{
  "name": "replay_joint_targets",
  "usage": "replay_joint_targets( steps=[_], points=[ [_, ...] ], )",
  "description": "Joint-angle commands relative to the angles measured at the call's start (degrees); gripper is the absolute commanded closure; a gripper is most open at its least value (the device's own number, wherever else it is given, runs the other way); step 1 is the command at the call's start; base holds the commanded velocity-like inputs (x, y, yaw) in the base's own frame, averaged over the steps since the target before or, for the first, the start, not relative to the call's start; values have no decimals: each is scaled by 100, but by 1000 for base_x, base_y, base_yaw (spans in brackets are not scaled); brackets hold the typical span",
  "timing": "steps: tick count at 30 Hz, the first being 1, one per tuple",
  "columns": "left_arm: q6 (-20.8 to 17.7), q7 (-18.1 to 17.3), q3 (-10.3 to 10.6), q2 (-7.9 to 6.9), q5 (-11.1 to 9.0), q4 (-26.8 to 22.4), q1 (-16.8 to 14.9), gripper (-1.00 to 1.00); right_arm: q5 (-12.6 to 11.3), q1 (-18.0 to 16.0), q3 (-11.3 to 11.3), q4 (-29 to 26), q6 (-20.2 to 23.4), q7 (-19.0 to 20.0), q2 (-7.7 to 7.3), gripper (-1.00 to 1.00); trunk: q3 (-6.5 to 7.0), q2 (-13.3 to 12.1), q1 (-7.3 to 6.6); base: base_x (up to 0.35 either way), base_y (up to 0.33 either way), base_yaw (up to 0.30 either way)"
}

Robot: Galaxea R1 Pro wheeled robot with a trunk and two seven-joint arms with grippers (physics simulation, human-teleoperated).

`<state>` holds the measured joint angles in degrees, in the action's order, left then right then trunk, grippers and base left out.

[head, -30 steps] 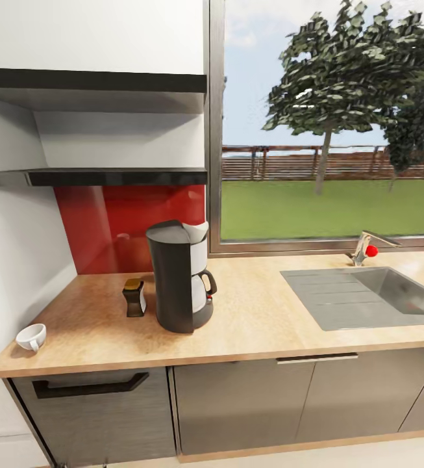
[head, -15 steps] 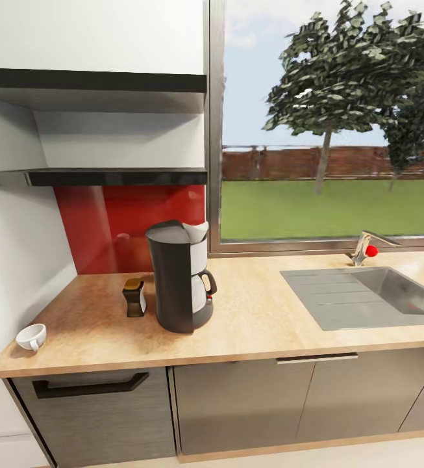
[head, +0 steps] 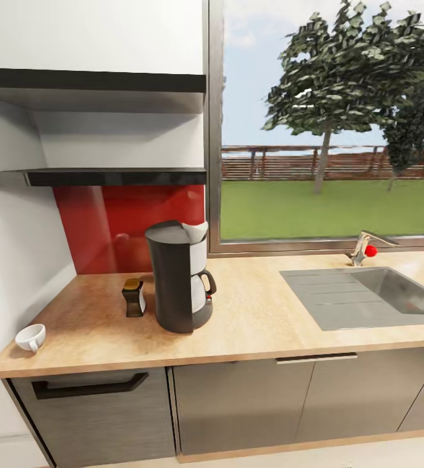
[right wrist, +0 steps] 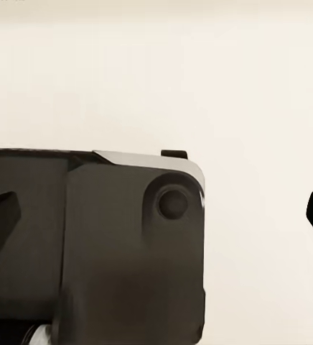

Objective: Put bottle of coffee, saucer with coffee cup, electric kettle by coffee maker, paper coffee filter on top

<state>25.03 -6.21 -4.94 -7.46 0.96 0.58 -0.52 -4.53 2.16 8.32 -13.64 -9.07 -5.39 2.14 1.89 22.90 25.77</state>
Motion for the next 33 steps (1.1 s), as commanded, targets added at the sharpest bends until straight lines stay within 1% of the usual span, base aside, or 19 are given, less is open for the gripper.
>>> replay_joint_targets(
  steps=[1,5,7,10,11,12,15,18,19,23,26,30,33],
  points=[
    [-11,-14,-48,-8,9,8,-1,-100,-48,4,48,-7,-10,-33,-3,-100,1,3,2,0,0,-157],
    [-231,168,-44,-5,9,9,-1,-100,-48,4,47,-7,-12,-33,-3,-100,8,3,2,0,0,-229],
    [-477,360,-43,2,9,6,-1,-100,-48,4,45,-7,-14,-33,-3,-100,9,3,2,0,0,-279],
    [-681,615,-44,14,9,3,-1,-100,-48,4,41,-7,-15,-33,-3,-100,10,3,2,0,0,-291],
    [-745,759,-47,20,9,3,-1,-100,-51,4,40,-7,-15,-33,-3,-100,10,3,2,0,0,-296],
    [-786,911,-48,27,6,3,-1,-100,-53,4,36,-7,-15,-33,-3,-100,10,3,2,0,0,-297],
    [-831,1187,-50,66,3,3,-1,-100,-55,4,32,-7,-15,-33,-8,-100,10,3,2,0,0,-298],
    [-884,1431,-46,163,6,3,-1,-100,-57,4,-27,-2,-15,-37,-11,-100,10,3,2,0,-16,-300],
    [-903,1450,-45,176,7,3,-1,-100,-57,4,-53,-1,-15,-36,-11,-100,10,3,2,0,-93,-300],
    [-1156,1513,-38,240,15,-2,-1,-100,-52,4,-330,7,-16,-36,-14,-100,10,3,2,0,-199,-300],
    [-1258,1528,-41,268,17,-5,-1,-100,-49,4,-482,10,-16,-34,-19,-100,10,3,2,2,-249,-300],
    [-1304,1534,-42,304,26,-9,-2,-100,-48,4,-553,19,-16,-37,-21,-100,10,3,2,60,-265,-300],
    [-1302,1535,-47,311,22,-13,-1,-100,-48,4,-557,19,-16,-40,-15,-100,10,3,2,115,-269,-300]
  ],
)
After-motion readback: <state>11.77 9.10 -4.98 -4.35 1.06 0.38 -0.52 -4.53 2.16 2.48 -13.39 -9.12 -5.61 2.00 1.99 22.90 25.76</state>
